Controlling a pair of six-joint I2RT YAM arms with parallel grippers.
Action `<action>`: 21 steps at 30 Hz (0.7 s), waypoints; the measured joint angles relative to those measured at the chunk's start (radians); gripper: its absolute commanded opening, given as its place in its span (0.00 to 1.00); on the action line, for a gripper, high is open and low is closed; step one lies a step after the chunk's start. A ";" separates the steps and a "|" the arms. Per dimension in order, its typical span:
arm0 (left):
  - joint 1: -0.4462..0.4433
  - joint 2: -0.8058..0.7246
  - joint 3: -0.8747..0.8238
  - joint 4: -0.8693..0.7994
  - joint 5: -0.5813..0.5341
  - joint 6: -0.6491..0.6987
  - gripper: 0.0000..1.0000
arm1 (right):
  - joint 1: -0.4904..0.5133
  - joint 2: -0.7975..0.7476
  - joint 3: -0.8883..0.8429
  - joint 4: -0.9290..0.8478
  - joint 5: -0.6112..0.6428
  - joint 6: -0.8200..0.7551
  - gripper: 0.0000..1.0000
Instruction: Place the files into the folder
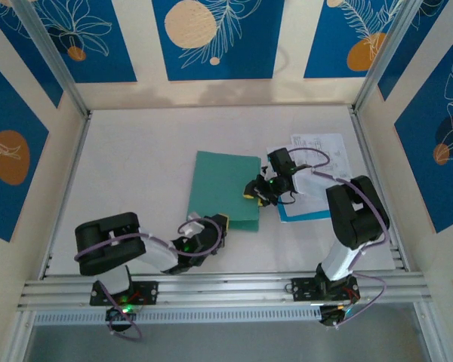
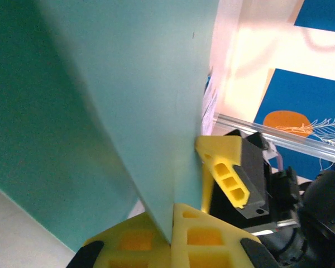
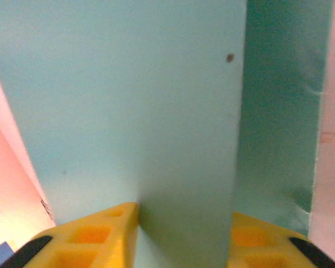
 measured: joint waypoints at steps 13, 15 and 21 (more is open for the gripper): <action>0.043 -0.435 0.098 -0.682 0.147 0.232 0.72 | 0.026 -0.060 0.023 0.011 -0.038 0.081 0.00; 0.063 -0.494 0.209 -0.884 0.155 0.385 0.72 | 0.036 -0.060 0.031 0.006 -0.035 0.100 0.00; 0.072 -0.488 0.457 -1.214 0.189 0.998 0.77 | 0.059 -0.060 0.102 -0.072 -0.014 0.135 0.00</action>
